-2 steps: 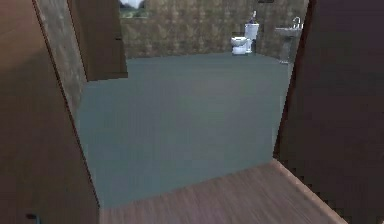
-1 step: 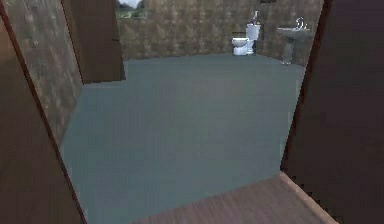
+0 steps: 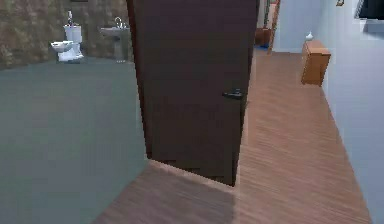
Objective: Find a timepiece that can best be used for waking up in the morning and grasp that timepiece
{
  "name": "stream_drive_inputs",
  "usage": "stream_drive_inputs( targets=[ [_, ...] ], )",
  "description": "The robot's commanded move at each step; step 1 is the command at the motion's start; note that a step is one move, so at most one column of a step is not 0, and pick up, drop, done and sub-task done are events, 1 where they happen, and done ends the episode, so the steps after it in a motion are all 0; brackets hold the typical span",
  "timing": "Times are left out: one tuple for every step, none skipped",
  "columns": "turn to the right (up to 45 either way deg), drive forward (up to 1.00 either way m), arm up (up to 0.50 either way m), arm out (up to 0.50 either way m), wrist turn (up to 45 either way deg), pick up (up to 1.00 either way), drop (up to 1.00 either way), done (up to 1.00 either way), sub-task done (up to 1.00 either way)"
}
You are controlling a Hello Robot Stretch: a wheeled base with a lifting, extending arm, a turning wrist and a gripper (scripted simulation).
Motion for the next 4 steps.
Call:
stream_drive_inputs(
  targets=[
    [36.0,0.0,0.0,0.0,0.0,0.0,0.0,0.0,0.0],
    [0.0,0.15,0.0,0.0,0.0,0.0,0.0,0.0,0.0],
    [-45.0,0.0,0.0,0.0,0.0,0.0,0.0,0.0,0.0],
    [-39.0,0.0,0.0,0.0,0.0,0.0,0.0,0.0,0.0]
  ],
)
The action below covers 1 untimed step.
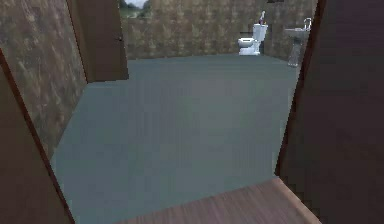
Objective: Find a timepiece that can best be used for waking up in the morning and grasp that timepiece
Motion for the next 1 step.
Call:
stream_drive_inputs(
  targets=[
    [0.0,0.7,0.0,0.0,0.0,0.0,0.0,0.0,0.0]
  ],
)
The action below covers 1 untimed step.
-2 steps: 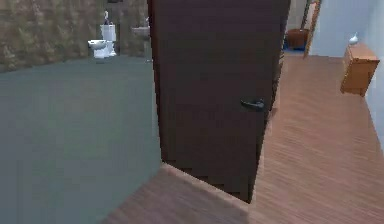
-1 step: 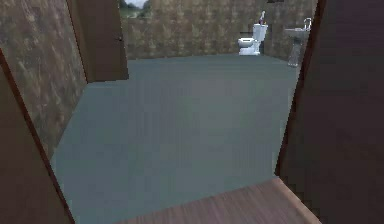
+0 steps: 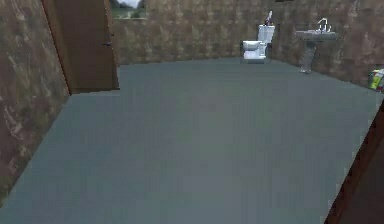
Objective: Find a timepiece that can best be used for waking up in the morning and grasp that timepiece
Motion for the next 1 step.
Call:
stream_drive_inputs(
  targets=[
    [-12.0,0.0,0.0,0.0,0.0,0.0,0.0,0.0,0.0]
  ],
)
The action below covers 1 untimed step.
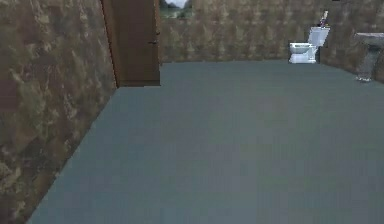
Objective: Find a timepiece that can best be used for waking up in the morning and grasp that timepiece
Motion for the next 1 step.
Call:
stream_drive_inputs(
  targets=[
    [0.0,1.0,0.0,0.0,0.0,0.0,0.0,0.0,0.0]
  ],
)
